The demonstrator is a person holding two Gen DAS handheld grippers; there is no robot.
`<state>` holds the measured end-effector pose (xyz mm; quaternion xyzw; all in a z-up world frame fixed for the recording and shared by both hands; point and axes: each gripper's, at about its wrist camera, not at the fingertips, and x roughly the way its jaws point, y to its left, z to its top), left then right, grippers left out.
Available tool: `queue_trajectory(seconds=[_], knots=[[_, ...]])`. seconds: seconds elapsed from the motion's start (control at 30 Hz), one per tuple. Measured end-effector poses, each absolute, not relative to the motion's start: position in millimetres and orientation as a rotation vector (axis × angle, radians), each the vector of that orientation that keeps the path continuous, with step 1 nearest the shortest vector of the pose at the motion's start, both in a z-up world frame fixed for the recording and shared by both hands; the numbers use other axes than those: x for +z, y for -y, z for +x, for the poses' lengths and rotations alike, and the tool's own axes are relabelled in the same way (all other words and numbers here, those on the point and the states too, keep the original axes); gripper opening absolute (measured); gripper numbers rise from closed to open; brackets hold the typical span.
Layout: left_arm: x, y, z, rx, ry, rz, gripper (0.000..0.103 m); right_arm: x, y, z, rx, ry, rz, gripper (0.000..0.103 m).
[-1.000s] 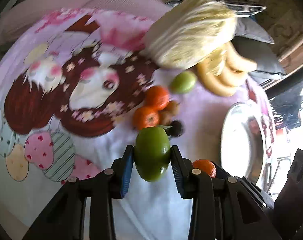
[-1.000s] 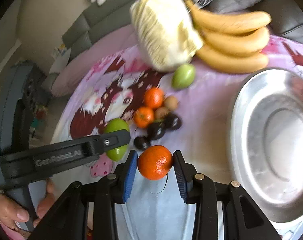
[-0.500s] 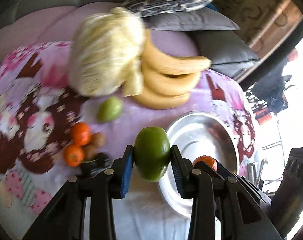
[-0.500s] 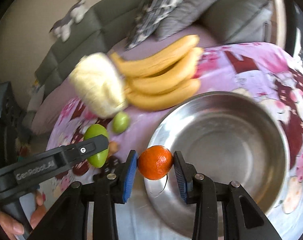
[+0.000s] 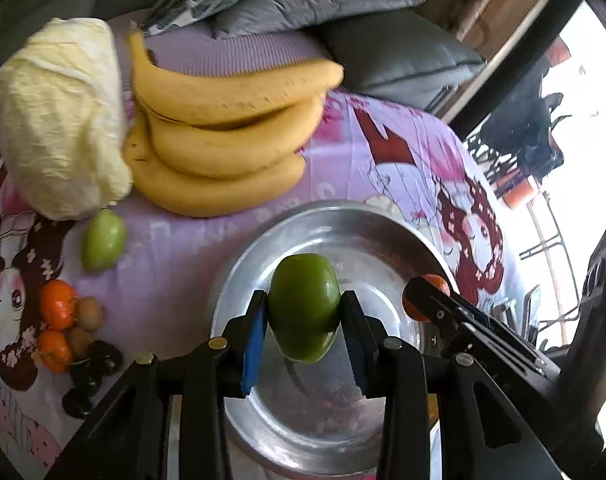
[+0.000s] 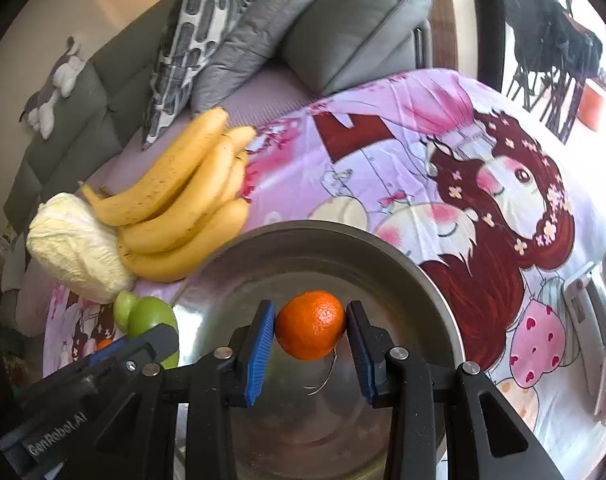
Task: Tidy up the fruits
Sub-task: 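Carry the green mango in the left tool and tangerine in the right tool into the steel bowl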
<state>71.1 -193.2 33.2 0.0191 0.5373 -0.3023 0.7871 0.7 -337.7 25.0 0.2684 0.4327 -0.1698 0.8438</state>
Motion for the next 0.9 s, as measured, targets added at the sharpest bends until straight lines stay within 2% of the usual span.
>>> queue_trajectory(seconds=[0.9], knots=[[-14,230,61,-0.649,-1.226,0.163,0.038,-3,359,-12,-0.436,-0.98,0.541,0.04]])
